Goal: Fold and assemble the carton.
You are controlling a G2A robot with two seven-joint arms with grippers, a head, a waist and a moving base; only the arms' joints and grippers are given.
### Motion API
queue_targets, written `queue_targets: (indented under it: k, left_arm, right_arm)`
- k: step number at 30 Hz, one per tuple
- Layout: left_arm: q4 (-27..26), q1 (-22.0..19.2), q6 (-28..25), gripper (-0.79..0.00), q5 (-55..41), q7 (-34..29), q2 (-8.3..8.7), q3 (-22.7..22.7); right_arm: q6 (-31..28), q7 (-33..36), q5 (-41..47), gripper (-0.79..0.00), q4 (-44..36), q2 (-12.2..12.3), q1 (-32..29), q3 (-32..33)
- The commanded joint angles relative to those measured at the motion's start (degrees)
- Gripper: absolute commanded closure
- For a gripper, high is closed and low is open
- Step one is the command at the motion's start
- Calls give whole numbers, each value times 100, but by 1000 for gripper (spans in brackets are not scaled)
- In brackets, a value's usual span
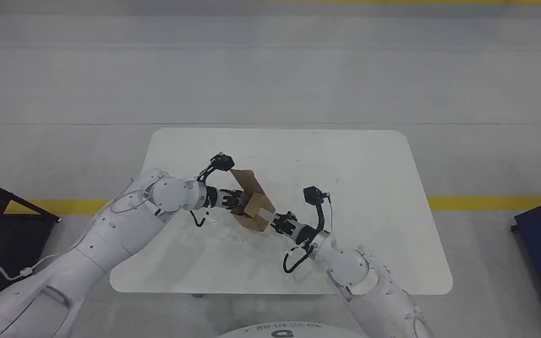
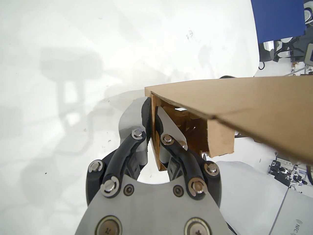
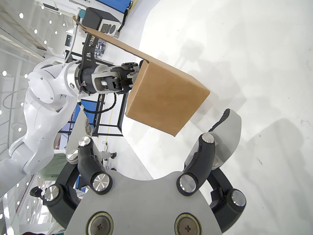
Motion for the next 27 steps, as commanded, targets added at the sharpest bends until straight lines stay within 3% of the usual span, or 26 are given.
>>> queue_targets:
  k: [1, 10, 16, 22, 27]
  left_arm:
    - [-16, 62, -1, -785, 8, 40, 14, -62]
    - [122, 313, -504, -785, -162, 144, 86, -397]
    - [335, 634, -1532, -785, -481, 431, 213, -826]
    - [875, 889, -2573, -785, -1367, 459, 357, -1400]
    - [1104, 436, -2033, -785, -1770, -71, 267, -1379]
  right_arm:
    - [76, -19, -31, -785, -11, 3, 1, -13]
    - [457, -143, -27, -785, -13, -1, 70, -69]
    - [563, -258, 75, -785, -8, 6, 57, -7]
    - [550, -212, 16, -767, -16, 19, 64, -50]
    - [1044, -233, -542, -717, 0, -29, 296, -506]
